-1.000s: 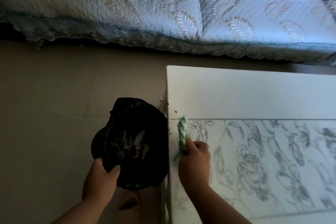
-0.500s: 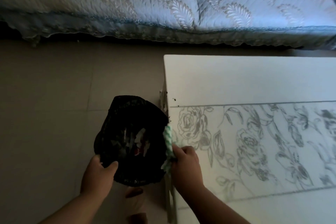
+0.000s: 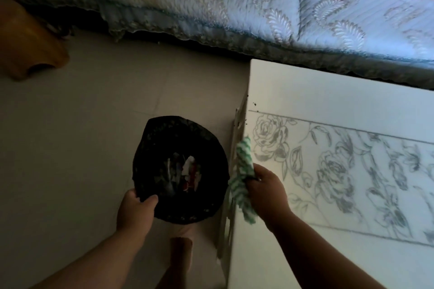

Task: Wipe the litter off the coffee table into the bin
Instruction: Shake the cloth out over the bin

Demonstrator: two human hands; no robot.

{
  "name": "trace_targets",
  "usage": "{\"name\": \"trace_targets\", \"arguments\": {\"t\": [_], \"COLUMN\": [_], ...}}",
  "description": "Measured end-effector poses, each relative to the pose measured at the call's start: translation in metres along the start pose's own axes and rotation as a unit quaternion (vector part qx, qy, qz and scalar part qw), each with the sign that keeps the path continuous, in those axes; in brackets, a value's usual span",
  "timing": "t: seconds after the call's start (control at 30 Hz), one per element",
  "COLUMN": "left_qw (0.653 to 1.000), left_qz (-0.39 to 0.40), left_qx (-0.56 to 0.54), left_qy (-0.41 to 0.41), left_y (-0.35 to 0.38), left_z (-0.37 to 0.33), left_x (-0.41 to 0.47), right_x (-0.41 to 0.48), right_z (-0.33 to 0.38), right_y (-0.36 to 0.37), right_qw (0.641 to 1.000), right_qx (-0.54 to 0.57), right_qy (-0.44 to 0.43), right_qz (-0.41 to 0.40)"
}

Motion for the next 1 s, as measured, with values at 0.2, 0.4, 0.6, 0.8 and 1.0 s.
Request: {"name": "trace_targets", "arguments": {"t": [0.2,0.4,0.6,0.8,1.0], "left_qw": [0.984,0.946,0.961,0.973,0.966], "left_qz": [-0.069,-0.057,0.002,0.058,0.062], "left_qx": [-0.106,-0.230,-0.187,-0.154,-0.190], "left_qy": [-0.127,-0.221,-0.201,-0.161,-0.164], "left_y": [-0.043,-0.064,-0.056,-0.054,-0.056], "left_z": [0.073,0.126,0.154,0.189,0.214], "left_x": [-0.017,-0.017,0.040,0.093,0.122], "right_x": [-0.037,-0.052,-0.046,-0.040,-0.050], "right_z": [-0.023,-0.019,-0.005,-0.010,-0.030], "right_y": [-0.011,0.012,0.083,0.158,0.209], "right_qw": [0.995,0.986,0.989,0.996,0.993], "right_qx": [0.082,0.153,0.134,0.065,0.042], "right_qy": [0.058,0.072,0.049,0.044,0.088], "right_qz": [-0.013,-0.002,0.038,0.051,0.073]}}
Point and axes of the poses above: each hand's wrist, its own x-axis towards the middle knuckle, its own y-axis out of the palm, z = x × y, the point moved 3 cm from there along x, towards the middle knuckle, and after that the axes turned 11 degrees about -x, right-handed, at the moved point
